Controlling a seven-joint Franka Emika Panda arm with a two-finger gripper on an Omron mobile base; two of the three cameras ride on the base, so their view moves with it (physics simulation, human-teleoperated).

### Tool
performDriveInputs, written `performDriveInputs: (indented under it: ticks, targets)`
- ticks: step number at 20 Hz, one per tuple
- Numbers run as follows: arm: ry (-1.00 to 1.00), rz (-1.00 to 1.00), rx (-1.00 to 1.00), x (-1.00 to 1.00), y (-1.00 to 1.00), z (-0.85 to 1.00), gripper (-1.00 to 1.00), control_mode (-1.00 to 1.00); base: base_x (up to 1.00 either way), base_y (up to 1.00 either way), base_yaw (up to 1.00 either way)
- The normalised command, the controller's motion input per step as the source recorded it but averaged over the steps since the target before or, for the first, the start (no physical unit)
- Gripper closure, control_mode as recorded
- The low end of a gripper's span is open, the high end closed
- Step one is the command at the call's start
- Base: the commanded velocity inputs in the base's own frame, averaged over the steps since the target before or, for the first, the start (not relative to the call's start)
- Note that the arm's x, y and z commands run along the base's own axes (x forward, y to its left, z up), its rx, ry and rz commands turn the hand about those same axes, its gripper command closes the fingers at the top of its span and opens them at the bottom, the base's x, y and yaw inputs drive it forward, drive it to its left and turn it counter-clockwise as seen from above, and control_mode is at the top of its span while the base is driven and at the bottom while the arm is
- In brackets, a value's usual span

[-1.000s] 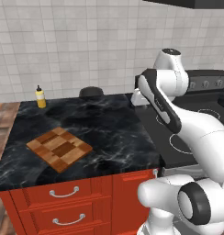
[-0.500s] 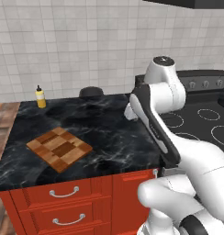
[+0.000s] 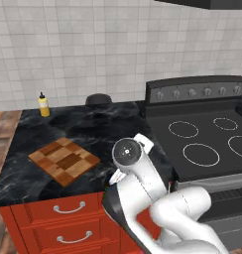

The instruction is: Open the drawer on the left and place the cutting tools on the cutting board.

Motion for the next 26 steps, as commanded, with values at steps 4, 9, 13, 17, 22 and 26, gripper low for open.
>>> performDriveInputs:
  ticks: [4,9,13,17,22,26]
  targets:
    - [-0.13,0.33,-0.43,-0.56,1.00,-0.47,-1.00,-1.00,0.00,0.00,0.00]
    - [-0.09,0.32,-0.43,-0.30,1.00,-0.44,-1.00,-1.00,0.00,0.00,0.00]
    - [-0.10,0.27,-0.30,-0.17,1.00,-0.46,-1.00,-1.00,0.00,0.00,0.00]
    - [-0.14,0.19,-0.20,0.00,0.81,-0.54,-1.00,-1.00,0.00,0.00,0.00]
    - [-0.16,0.09,-0.18,0.10,0.45,-0.61,-1.00,-1.00,0.00,0.00,0.00]
    - [-0.21,0.00,-0.04,0.29,0.19,-0.65,-1.00,-1.00,0.00,0.00,0.00]
